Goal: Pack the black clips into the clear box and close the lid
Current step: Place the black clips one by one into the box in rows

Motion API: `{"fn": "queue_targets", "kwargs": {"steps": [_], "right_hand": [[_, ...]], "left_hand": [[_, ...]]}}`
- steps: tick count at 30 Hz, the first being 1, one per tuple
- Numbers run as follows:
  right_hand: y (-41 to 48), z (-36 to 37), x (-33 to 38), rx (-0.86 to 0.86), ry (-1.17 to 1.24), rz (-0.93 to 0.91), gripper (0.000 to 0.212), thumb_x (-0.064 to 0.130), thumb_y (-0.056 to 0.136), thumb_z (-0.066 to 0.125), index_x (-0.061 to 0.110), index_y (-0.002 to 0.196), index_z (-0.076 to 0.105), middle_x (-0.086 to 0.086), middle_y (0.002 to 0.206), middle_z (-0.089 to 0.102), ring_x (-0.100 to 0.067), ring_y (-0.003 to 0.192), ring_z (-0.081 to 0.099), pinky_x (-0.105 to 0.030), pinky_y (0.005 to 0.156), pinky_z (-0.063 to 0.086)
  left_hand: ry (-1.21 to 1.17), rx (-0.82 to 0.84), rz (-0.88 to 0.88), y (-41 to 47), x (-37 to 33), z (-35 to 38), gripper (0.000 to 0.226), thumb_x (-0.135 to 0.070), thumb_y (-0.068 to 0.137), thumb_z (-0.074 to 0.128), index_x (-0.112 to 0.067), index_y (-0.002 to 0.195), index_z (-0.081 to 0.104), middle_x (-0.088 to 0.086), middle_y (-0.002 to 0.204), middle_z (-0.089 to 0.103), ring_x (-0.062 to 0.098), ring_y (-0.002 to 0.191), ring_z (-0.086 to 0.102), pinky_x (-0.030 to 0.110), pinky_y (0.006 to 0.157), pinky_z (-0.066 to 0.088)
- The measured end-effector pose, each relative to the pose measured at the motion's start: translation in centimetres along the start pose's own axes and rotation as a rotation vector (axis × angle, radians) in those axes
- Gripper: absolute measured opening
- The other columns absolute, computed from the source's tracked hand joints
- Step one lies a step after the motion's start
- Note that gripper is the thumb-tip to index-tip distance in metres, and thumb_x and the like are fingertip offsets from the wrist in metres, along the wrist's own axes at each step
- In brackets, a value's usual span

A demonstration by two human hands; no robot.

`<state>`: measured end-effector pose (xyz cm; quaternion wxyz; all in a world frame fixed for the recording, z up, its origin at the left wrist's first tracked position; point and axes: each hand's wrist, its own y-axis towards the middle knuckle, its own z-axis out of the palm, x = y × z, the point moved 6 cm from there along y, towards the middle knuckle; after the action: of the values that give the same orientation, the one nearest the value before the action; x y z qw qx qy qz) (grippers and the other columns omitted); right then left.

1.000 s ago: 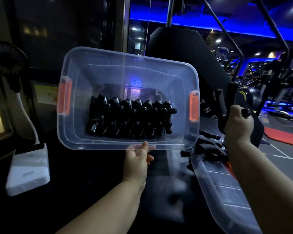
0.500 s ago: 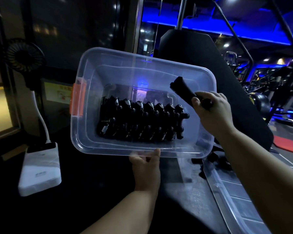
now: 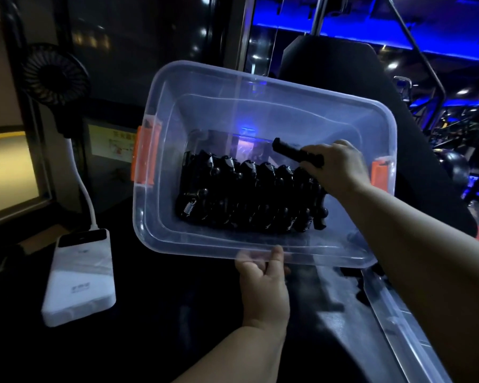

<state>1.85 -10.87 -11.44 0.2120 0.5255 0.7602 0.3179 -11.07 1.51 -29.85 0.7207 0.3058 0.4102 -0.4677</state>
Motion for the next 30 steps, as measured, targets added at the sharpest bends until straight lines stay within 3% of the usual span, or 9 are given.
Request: {"fn": "queue_targets", "kwargs": {"steps": [3, 8, 11, 15, 22, 25, 28, 30], "right_hand": [[1.0, 1.2, -0.5, 0.007, -0.034, 0.010, 0.029, 0.038, 0.081, 0.069, 0.033, 0.110, 0.071, -0.009, 0.093, 0.064, -0.030, 0.100, 0.056, -0.032, 0.082, 0.043], [1.9, 3.7, -1.4, 0.025, -0.051, 0.020, 0.026, 0.040, 0.082, 0.065, 0.032, 0.105, 0.072, -0.008, 0.090, 0.069, -0.029, 0.099, 0.054, -0.034, 0.079, 0.045], [2.3, 5.3, -2.4, 0.090, 0.007, 0.124, 0.025, 0.044, 0.085, 0.059, 0.039, 0.108, 0.069, -0.009, 0.095, 0.067, -0.028, 0.097, 0.053, -0.031, 0.078, 0.043], [2.4, 6.4, -2.3, 0.151, -0.014, 0.151, 0.027, 0.047, 0.093, 0.048, 0.037, 0.111, 0.066, -0.008, 0.106, 0.068, -0.030, 0.109, 0.048, -0.035, 0.090, 0.043], [2.0, 5.6, -1.2, 0.179, -0.182, 0.157, 0.032, 0.051, 0.097, 0.039, 0.038, 0.114, 0.063, 0.005, 0.122, 0.064, -0.028, 0.117, 0.044, -0.042, 0.095, 0.037], [1.6, 5.5, -1.0, 0.182, -0.186, 0.180, 0.038, 0.053, 0.096, 0.037, 0.034, 0.122, 0.057, 0.002, 0.128, 0.059, -0.029, 0.122, 0.040, -0.044, 0.097, 0.036], [1.0, 5.3, -0.9, 0.209, -0.162, 0.224, 0.045, 0.053, 0.095, 0.037, 0.030, 0.132, 0.049, -0.003, 0.132, 0.056, -0.030, 0.126, 0.036, -0.046, 0.098, 0.032], [0.6, 4.7, -0.9, 0.213, -0.123, 0.243, 0.046, 0.050, 0.095, 0.038, 0.029, 0.135, 0.047, -0.004, 0.135, 0.053, -0.030, 0.129, 0.033, -0.045, 0.100, 0.031]], "left_hand": [[-0.014, 0.033, 0.003, 0.1, 0.1, 0.2, 0.014, -0.020, 0.095, 0.054, -0.014, 0.099, 0.041, 0.000, 0.079, 0.068, -0.003, 0.059, 0.055, 0.013, 0.058, 0.047], [-0.038, 0.047, 0.008, 0.1, 0.3, 0.2, 0.022, -0.022, 0.095, 0.053, -0.012, 0.108, 0.039, -0.008, 0.070, 0.069, -0.004, 0.057, 0.053, 0.018, 0.062, 0.046], [-0.067, 0.055, -0.008, 0.1, 0.4, 0.3, 0.023, -0.023, 0.094, 0.054, -0.012, 0.108, 0.039, -0.005, 0.073, 0.070, -0.002, 0.059, 0.052, 0.022, 0.070, 0.046], [-0.064, 0.060, -0.013, 0.1, 0.3, 0.3, 0.020, -0.025, 0.094, 0.054, -0.016, 0.104, 0.040, -0.006, 0.072, 0.070, 0.001, 0.065, 0.055, 0.030, 0.084, 0.047], [-0.057, 0.068, -0.006, 0.2, 0.3, 0.3, 0.018, -0.025, 0.093, 0.054, -0.017, 0.102, 0.040, 0.000, 0.079, 0.069, 0.001, 0.064, 0.054, 0.027, 0.077, 0.048], [-0.061, 0.067, -0.002, 0.2, 0.2, 0.3, 0.021, -0.026, 0.092, 0.055, -0.016, 0.103, 0.040, 0.000, 0.079, 0.069, 0.004, 0.069, 0.056, 0.031, 0.085, 0.049], [-0.069, 0.069, 0.009, 0.3, 0.0, 0.4, 0.033, -0.038, 0.083, 0.057, -0.016, 0.100, 0.040, -0.003, 0.075, 0.071, -0.002, 0.063, 0.055, 0.029, 0.080, 0.047], [-0.079, 0.057, 0.009, 0.4, 0.1, 0.4, 0.026, -0.031, 0.087, 0.057, -0.016, 0.098, 0.039, -0.002, 0.074, 0.071, -0.003, 0.059, 0.054, 0.031, 0.080, 0.044]]}}
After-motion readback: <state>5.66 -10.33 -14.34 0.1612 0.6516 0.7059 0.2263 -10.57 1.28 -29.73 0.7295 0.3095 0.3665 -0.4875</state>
